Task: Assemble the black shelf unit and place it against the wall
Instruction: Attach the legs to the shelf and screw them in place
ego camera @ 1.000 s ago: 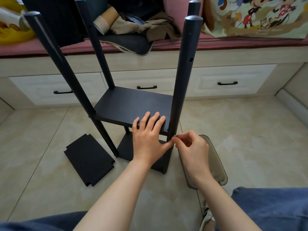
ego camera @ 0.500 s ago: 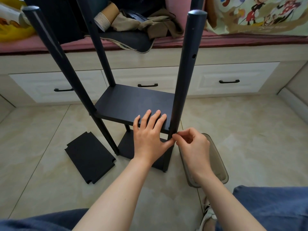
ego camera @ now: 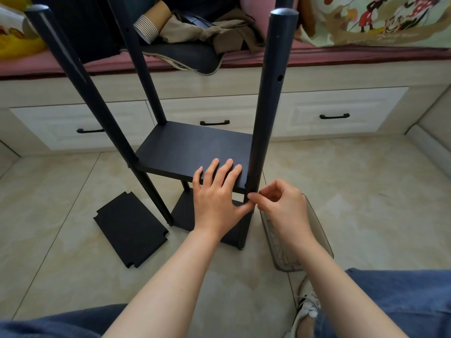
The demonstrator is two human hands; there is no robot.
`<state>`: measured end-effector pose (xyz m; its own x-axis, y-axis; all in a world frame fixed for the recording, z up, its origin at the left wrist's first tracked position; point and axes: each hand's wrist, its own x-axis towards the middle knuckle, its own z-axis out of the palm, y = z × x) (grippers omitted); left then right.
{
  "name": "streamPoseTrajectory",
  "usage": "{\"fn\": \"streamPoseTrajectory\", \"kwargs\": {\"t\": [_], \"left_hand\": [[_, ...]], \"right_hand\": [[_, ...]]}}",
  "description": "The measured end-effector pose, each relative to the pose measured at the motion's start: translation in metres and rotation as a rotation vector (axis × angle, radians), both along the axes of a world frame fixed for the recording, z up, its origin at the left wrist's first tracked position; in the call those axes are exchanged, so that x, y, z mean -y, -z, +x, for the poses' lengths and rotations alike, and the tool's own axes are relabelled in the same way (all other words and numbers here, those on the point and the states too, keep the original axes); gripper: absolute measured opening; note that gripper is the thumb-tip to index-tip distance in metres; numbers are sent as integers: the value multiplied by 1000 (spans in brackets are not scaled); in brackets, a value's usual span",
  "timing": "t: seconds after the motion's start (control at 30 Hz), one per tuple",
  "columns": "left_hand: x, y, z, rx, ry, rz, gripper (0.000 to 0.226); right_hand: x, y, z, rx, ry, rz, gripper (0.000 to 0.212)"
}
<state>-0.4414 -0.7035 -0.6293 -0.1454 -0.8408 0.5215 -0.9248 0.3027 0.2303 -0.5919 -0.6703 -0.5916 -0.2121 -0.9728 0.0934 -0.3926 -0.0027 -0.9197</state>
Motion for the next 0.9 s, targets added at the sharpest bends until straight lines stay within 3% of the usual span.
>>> {"fn": "streamPoseTrajectory", "kwargs": {"t": [0.67, 0.8, 0.9], "left_hand": [[-2, -2, 0, -6, -8, 7, 75], [-3, -1, 0, -13, -9, -9, 75], [-2, -1, 0, -15, -7, -10, 74]], "right_hand": [[-2, -3, 3, -262, -62, -100, 18], [-4, 1, 7, -432, -89, -195, 19], [-2, 3, 6, -299, -33, -134, 17]]}}
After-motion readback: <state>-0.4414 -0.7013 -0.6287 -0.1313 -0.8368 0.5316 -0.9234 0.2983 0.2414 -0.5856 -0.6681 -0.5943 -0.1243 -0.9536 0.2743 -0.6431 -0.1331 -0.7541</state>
